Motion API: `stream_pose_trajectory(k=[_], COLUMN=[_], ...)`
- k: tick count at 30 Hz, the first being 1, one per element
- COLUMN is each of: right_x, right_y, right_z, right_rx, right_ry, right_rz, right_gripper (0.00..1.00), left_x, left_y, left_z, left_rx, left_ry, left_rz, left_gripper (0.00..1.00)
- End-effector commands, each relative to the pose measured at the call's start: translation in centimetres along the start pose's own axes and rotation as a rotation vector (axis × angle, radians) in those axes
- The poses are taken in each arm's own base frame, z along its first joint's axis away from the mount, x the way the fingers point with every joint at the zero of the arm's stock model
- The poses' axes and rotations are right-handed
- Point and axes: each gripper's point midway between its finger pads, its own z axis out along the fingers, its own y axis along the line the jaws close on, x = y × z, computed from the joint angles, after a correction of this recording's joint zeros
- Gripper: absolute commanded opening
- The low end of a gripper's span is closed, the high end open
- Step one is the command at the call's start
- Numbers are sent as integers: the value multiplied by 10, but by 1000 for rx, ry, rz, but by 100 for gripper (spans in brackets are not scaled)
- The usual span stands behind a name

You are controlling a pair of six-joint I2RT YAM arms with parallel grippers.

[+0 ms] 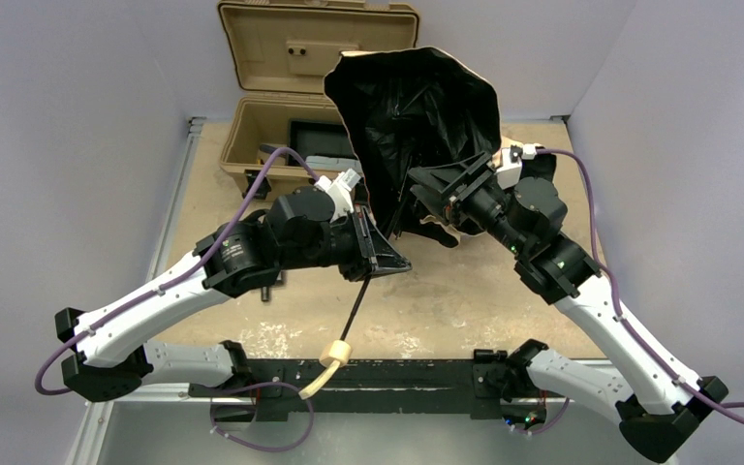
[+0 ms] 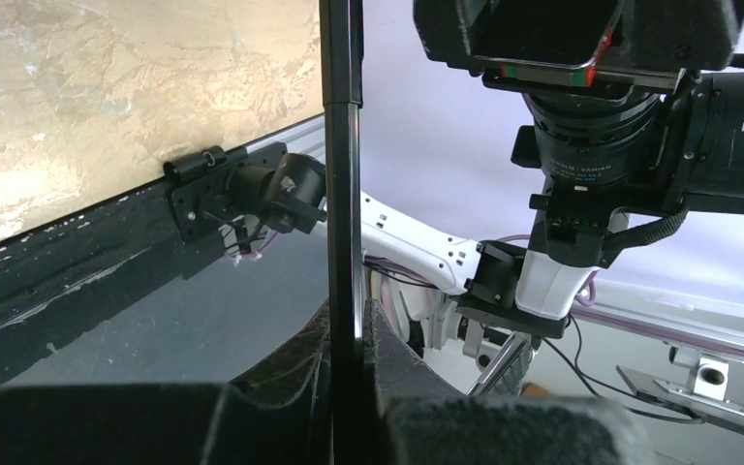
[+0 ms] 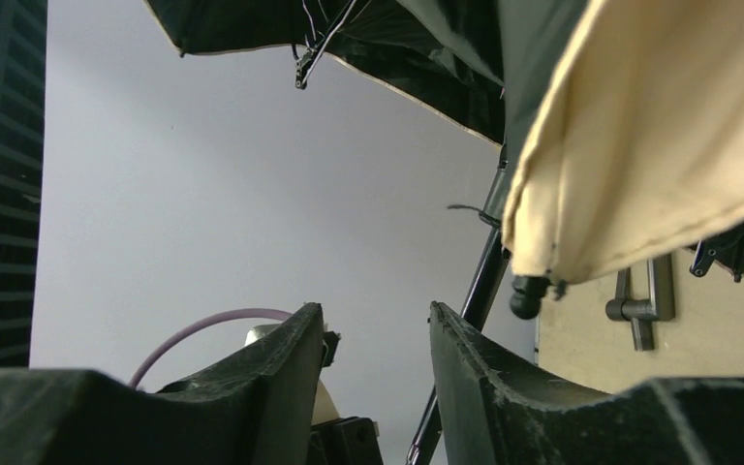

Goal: Open the umbrella

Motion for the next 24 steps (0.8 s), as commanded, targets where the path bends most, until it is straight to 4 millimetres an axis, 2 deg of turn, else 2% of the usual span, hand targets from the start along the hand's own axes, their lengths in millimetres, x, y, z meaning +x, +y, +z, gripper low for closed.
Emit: stream_pose_trajectory(k=[1,9,18,24], right_x=[-11,-15,-17,-24], right_y=[17,0,7,6], right_z=[-1,2,26,37], right_rx=[-37,23,-9,-2], right_ry=[-61,-86,-93,-132], right_rz=[-1,-23,-39,-43], right_gripper=[41,41,41,36], left_x=[-19,-28,-27,-27], left_y=[-50,-58,-65,-72], left_z=[-17,-20,-17,-17], left_rx=[189,209,224,244], left_ry=[-76,-83,-63,-54], left_rz=[23,18,20,4], left_gripper=[0,0,0,0])
